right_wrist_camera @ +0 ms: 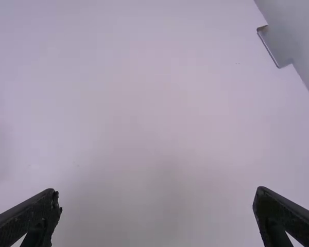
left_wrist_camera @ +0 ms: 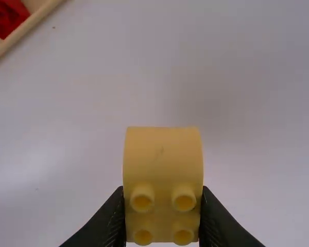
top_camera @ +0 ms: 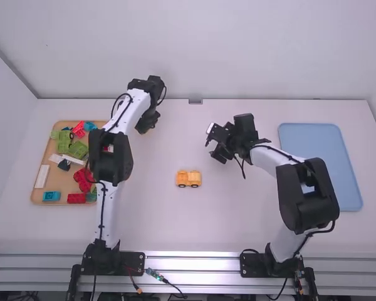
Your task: Assemble lego blocks to make yellow taxi
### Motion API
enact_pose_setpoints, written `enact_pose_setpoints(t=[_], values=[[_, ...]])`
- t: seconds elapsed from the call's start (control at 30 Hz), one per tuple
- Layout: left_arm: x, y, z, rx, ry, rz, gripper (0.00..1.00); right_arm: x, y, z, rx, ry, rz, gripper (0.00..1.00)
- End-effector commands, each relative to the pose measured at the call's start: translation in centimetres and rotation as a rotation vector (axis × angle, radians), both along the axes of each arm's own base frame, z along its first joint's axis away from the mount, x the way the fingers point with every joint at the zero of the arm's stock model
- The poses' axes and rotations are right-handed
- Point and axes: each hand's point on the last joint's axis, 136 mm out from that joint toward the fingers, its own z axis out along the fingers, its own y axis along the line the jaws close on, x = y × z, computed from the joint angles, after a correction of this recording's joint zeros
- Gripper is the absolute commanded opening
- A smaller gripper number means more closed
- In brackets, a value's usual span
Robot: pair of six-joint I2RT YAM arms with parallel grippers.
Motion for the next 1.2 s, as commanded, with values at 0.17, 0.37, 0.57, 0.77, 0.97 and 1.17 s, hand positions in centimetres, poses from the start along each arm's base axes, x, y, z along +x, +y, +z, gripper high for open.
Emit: enact_pose_setpoints(t=[0.17,0.37,0.57,0.77,0.97,1.17], values=[[0.0,-2.1,-0.6,-0.034,-0.062,-0.115,0.02,0.0,-0.7,1.9,0.09,-0.004,0.016,0.99],[-2.9,-1.4,-0.3,-0.069,-0.11,-0.043,0.02,0.0,-0.8,1.9,0.091,-0.006,0.014,0.99],[-7.0,-2.5,0.2,-0.128,-0.148,0.086,0.02,-0.2,-0.1,1.9,0.091,-0.008,0.033,0.99],[-9.3,-6.0,-3.3,-0.312,-0.145,0.15,0.02,-0.2,-0.2,1.9,0.091,-0.007,0.031,0.99],[-12.1,-6.5,-5.6,-0.376,-0.073,0.329,0.02,-0.2,-0.2,1.9,0.092,-0.004,0.029,0.99],[-15.5,-6.1,-5.3,-0.337,0.043,0.561,0.03,-0.2,-0.2,1.9,0.093,-0.006,0.029,0.99]])
